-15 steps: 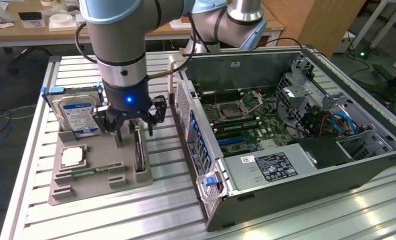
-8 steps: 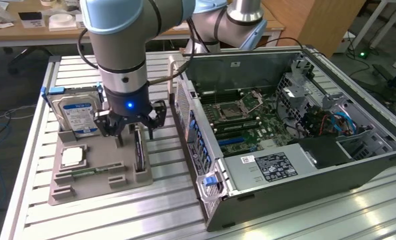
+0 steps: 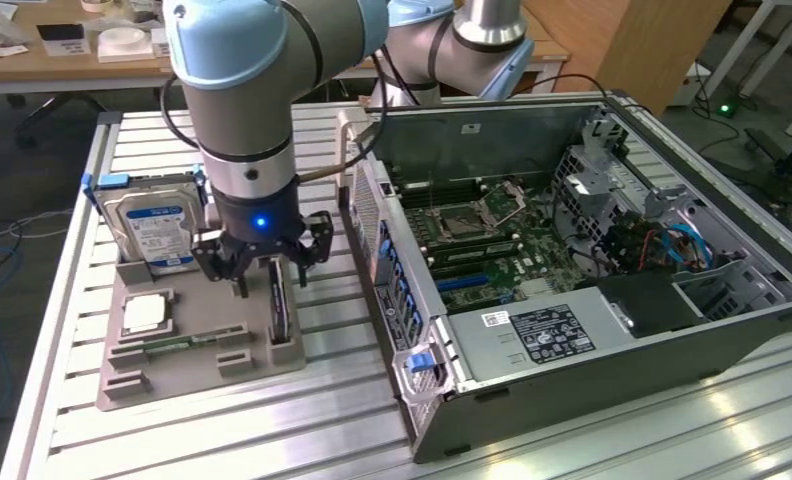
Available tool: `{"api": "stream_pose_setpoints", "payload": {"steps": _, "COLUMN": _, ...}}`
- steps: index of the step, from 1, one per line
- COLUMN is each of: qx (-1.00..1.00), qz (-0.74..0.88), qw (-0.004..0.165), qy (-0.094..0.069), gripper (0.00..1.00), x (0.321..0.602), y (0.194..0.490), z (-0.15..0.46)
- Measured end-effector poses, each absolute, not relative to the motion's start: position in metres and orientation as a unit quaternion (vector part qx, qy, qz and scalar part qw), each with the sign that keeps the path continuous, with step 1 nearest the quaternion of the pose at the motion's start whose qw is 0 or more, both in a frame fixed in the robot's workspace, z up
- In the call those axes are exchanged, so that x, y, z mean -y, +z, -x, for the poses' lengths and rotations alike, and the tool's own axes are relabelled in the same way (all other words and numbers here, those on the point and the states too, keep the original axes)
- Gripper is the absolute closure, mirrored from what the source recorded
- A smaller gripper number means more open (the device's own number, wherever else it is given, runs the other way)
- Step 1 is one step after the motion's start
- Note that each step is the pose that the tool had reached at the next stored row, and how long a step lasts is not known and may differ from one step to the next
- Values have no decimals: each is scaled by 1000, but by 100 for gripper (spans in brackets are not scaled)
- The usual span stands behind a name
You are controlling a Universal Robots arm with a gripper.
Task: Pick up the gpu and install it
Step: 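Pick up the gpu and move the gpu toward the slot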
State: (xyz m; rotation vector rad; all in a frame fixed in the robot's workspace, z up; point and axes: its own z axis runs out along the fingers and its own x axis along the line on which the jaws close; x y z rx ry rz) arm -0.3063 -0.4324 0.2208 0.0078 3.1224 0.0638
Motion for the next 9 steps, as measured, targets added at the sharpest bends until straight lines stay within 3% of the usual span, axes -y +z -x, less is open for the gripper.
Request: {"api": "stream_pose_setpoints", "payload": {"steps": 9, "qx": -1000, "qz": -4, "qw": 9, "qy": 20, "gripper": 28, "x": 432, "y": 220, "z": 306}}
